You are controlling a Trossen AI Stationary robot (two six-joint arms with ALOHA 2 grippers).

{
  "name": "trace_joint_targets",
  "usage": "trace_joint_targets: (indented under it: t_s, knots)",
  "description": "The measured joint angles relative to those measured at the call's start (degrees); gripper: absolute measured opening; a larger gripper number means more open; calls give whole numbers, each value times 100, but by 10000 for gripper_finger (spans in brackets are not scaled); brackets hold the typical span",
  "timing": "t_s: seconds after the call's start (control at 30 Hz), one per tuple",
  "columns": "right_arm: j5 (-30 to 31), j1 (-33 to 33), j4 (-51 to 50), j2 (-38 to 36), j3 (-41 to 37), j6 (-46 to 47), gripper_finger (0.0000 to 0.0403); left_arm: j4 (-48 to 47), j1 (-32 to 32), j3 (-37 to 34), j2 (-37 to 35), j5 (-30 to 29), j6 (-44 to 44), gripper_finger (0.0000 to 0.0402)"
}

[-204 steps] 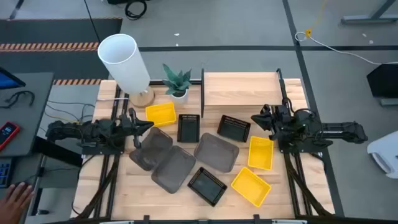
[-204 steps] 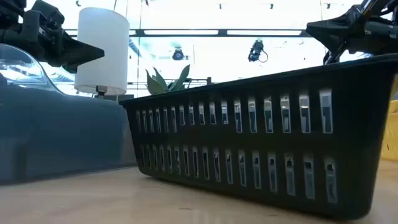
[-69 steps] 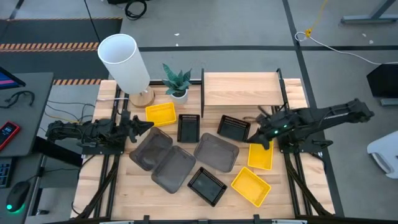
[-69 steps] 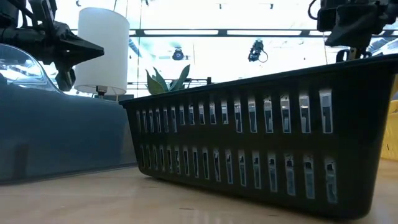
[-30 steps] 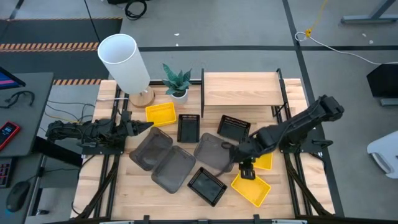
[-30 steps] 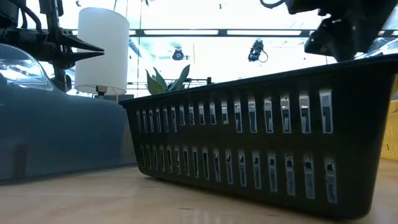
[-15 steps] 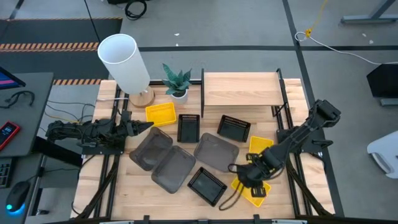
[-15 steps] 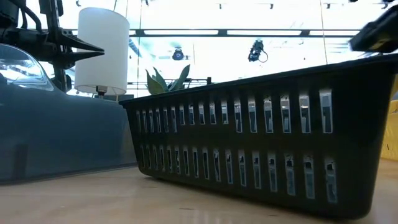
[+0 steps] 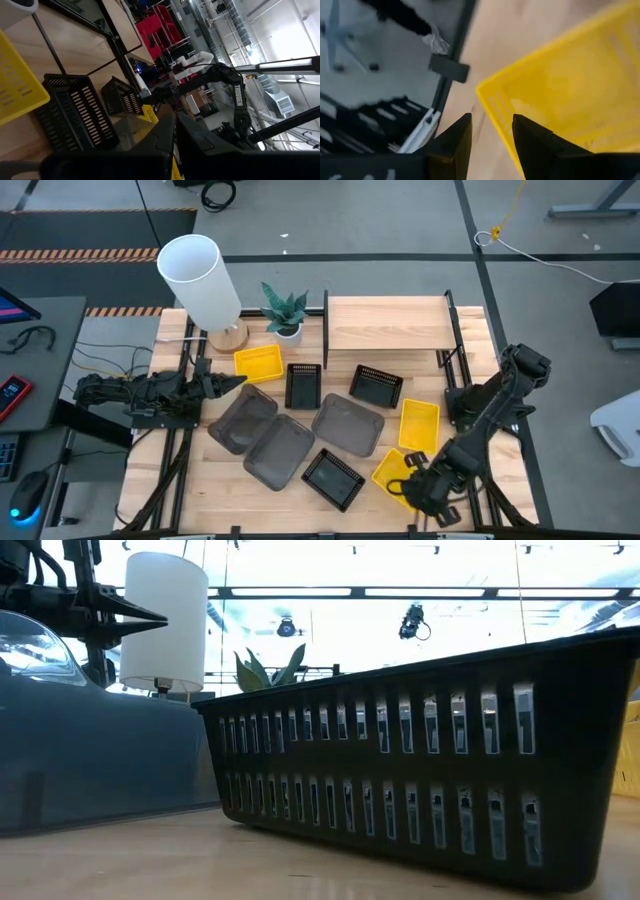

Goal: Stack baskets on shelf by color
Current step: Stack the bottom yellow bin on top of the yellow bin

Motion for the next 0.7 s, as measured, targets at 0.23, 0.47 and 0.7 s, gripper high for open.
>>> trace_joint_targets:
  t_s: [0.23, 0.47, 0.7]
  knots:
    - [143, 226, -12, 37, 34, -1009, 138, -4, 0, 0, -1, 2, 4, 24]
    - [112, 237, -45, 424, 34, -1611, 138, -36, 0, -1, 0, 0, 7, 19]
    - [175, 256, -40, 868, 34, -1643, 138, -37, 0, 0, 0, 0, 0, 23]
